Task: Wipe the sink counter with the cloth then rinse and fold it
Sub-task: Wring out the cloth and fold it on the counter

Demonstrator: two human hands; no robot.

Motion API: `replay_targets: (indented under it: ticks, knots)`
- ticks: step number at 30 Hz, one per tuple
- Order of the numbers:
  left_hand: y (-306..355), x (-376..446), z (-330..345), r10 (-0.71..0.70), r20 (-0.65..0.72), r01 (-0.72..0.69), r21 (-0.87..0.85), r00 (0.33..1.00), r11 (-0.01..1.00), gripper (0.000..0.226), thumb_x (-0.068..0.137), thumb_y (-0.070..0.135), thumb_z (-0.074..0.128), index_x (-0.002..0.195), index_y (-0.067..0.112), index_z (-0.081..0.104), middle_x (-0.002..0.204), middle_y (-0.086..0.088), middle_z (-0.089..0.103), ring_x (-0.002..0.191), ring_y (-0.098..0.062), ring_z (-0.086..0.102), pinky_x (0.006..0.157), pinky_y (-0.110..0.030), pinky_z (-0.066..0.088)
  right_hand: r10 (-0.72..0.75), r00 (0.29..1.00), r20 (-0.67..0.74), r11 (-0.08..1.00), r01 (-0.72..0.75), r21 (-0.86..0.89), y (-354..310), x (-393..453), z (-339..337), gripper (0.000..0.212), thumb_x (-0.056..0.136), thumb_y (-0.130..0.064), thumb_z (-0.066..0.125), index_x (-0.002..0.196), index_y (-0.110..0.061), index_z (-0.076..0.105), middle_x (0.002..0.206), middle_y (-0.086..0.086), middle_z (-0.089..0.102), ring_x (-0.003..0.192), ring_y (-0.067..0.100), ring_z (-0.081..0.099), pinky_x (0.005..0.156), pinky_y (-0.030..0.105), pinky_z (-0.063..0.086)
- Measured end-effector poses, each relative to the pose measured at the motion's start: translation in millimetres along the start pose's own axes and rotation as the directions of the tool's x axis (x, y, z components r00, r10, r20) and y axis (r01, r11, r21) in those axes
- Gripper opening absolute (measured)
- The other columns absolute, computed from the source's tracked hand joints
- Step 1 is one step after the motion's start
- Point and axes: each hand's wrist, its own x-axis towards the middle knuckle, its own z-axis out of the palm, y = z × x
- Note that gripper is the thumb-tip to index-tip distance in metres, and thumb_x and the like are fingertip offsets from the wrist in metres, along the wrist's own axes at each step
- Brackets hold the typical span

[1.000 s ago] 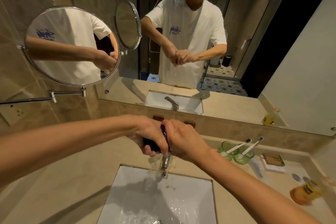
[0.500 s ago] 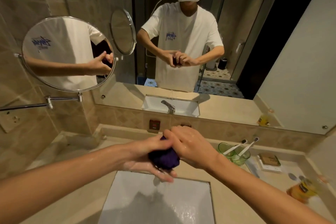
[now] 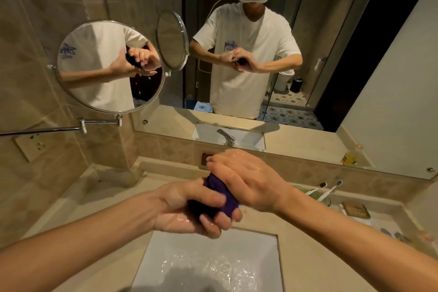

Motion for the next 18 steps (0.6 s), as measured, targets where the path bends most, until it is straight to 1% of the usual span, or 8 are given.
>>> replay_targets:
  ticks: [2, 5, 7, 9, 11, 13, 15, 18]
  knots:
    - [5, -4, 7, -0.027, -0.162, 0.052, 0.149, 0.986, 0.987, 0.039, 0.071, -0.005, 0.083, 0.098, 0.007, 0.058, 0.083, -0.011, 0.058, 0.063, -0.011, 0.051, 0.049, -0.014, 0.04, 0.013, 0.995, 0.094, 1.0, -0.012, -0.009, -3, 3, -2, 0.014, 0.104, -0.006, 0.053, 0.115, 0.002, 0.052, 0.09, 0.023, 0.07, 0.074, 0.034, 0.065, 0.068, 0.043, 0.053]
    - [9, -3, 13, -0.045, -0.319, 0.145, 0.297, 0.947, 0.944, 0.021, 0.085, -0.01, 0.062, 0.088, 0.008, 0.053, 0.072, -0.009, 0.05, 0.056, -0.011, 0.043, 0.044, -0.015, 0.036, 0.102, 0.961, 0.258, 0.993, -0.083, -0.084, -10, 0, -3, 0.015, 0.101, -0.009, 0.052, 0.106, 0.002, 0.061, 0.076, 0.012, 0.063, 0.063, 0.025, 0.055, 0.056, 0.038, 0.049]
    - [11, 0, 10, -0.044, -0.415, 0.236, 0.423, 0.909, 0.875, 0.017, 0.089, -0.007, 0.06, 0.082, 0.007, 0.053, 0.069, -0.008, 0.047, 0.053, -0.012, 0.042, 0.043, -0.016, 0.031, 0.189, 0.909, 0.371, 0.981, -0.157, -0.115, -15, -1, -1, 0.02, 0.096, -0.014, 0.05, 0.096, 0.0, 0.064, 0.071, 0.008, 0.06, 0.055, 0.022, 0.051, 0.051, 0.035, 0.048]
    - [11, 2, 5, -0.024, -0.492, 0.315, 0.517, 0.87, 0.796, 0.016, 0.09, -0.004, 0.06, 0.082, 0.009, 0.053, 0.066, -0.006, 0.047, 0.051, -0.012, 0.042, 0.044, -0.019, 0.028, 0.242, 0.851, 0.467, 0.97, -0.203, -0.134, -20, -2, 4, 0.016, 0.087, -0.017, 0.055, 0.092, -0.002, 0.059, 0.071, 0.008, 0.059, 0.049, 0.023, 0.05, 0.044, 0.033, 0.044]
    - [14, 6, 1, 0.018, -0.546, 0.374, 0.597, 0.838, 0.709, 0.013, 0.089, -0.002, 0.061, 0.082, 0.008, 0.054, 0.062, -0.005, 0.048, 0.049, -0.012, 0.043, 0.042, -0.02, 0.031, 0.285, 0.808, 0.515, 0.959, -0.235, -0.161, -20, -3, 10, 0.022, 0.078, -0.016, 0.067, 0.089, -0.004, 0.054, 0.069, 0.008, 0.058, 0.043, 0.025, 0.048, 0.04, 0.029, 0.034]
    - [13, 10, -6, 0.112, -0.599, 0.416, 0.666, 0.793, 0.619, 0.012, 0.085, -0.002, 0.062, 0.078, 0.005, 0.056, 0.055, -0.004, 0.049, 0.045, -0.012, 0.046, 0.041, -0.022, 0.037, 0.327, 0.771, 0.547, 0.945, -0.247, -0.216, -18, -3, 16, 0.026, 0.074, -0.012, 0.074, 0.087, -0.004, 0.053, 0.065, 0.008, 0.057, 0.039, 0.027, 0.048, 0.039, 0.028, 0.028]
    - [13, 17, -17, 0.228, -0.621, 0.44, 0.725, 0.75, 0.53, 0.015, 0.083, -0.002, 0.067, 0.073, 0.006, 0.058, 0.048, 0.0, 0.05, 0.042, -0.012, 0.047, 0.042, -0.024, 0.042, 0.357, 0.725, 0.589, 0.931, -0.221, -0.292, -13, -2, 25, 0.023, 0.079, -0.012, 0.073, 0.09, -0.003, 0.055, 0.068, 0.008, 0.061, 0.043, 0.029, 0.055, 0.04, 0.03, 0.03]
    - [14, 30, -37, 0.336, -0.642, 0.475, 0.75, 0.689, 0.46, 0.018, 0.08, 0.002, 0.072, 0.068, 0.009, 0.059, 0.045, 0.003, 0.05, 0.042, -0.013, 0.048, 0.043, -0.026, 0.043, 0.415, 0.596, 0.688, 0.908, -0.217, -0.359, -4, 3, 34, 0.014, 0.091, -0.014, 0.059, 0.1, -0.003, 0.055, 0.083, 0.012, 0.07, 0.065, 0.037, 0.067, 0.049, 0.037, 0.035]
